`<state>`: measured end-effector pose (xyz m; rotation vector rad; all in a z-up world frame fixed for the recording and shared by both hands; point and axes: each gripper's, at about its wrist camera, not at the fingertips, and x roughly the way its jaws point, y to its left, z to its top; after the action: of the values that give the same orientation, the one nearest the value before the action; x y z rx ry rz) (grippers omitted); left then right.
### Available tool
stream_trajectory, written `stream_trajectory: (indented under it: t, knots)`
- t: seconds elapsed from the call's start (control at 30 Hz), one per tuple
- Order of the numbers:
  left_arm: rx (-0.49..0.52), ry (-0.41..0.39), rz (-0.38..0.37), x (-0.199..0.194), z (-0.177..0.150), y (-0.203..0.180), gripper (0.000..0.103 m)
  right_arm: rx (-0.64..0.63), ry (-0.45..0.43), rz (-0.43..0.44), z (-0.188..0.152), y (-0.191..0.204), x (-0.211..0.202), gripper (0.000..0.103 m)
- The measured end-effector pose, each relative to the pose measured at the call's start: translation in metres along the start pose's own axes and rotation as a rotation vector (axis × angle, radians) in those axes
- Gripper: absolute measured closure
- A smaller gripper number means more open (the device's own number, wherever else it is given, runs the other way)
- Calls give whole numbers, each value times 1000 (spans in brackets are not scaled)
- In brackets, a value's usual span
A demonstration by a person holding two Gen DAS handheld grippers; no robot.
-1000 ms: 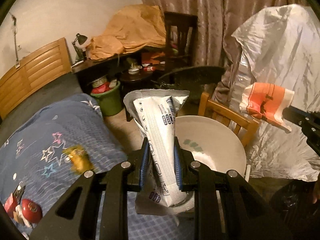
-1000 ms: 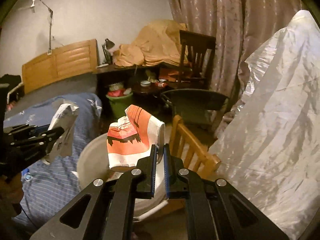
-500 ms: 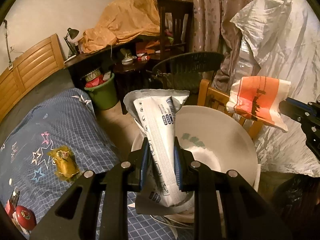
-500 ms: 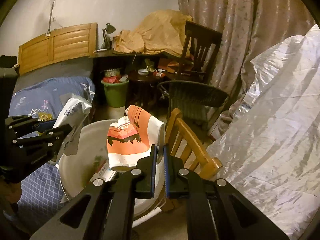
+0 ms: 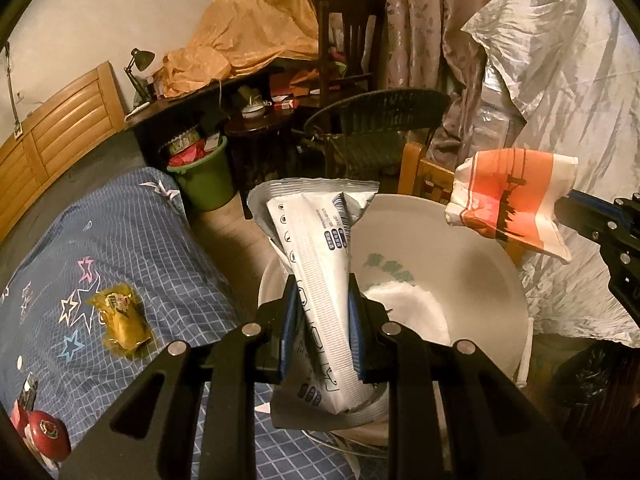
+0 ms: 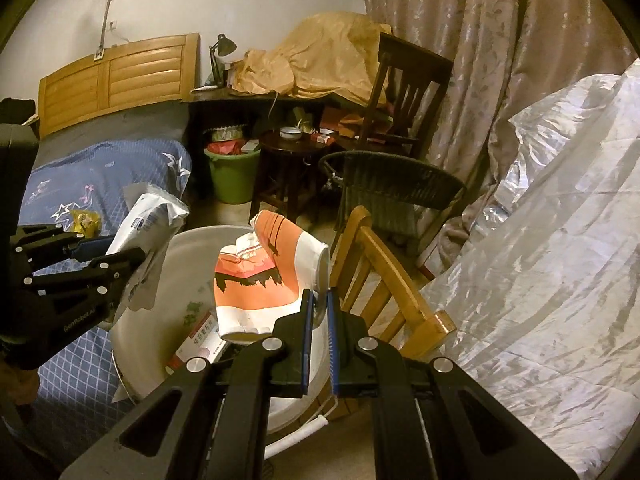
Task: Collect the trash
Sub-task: 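Open both tools to drop the wrapper and paper bag into the bucket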
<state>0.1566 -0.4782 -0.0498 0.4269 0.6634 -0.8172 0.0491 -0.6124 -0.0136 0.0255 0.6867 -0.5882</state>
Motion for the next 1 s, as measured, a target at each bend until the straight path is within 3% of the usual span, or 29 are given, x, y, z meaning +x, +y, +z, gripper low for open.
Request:
stream_trajectory:
  t: [0.57,0.63,0.67,0.7,1.0]
  knots:
    - [-3,15,6,12,-3,1,81,-2,-6,-7,5,2,12,95]
    - [2,10,5,13,-4,-1,77,0,-3,-9,7,2,16,87]
    - [8,7,8,14,-4,-2,76,3,-4,-10,7,2,17,73]
    - [14,14,13,16,-5,-4,68,5,-10,-11,7,2,17,63]
    - [-3,39,14,21,-7,-2,66,50,-3,-5,2,-10,23,63]
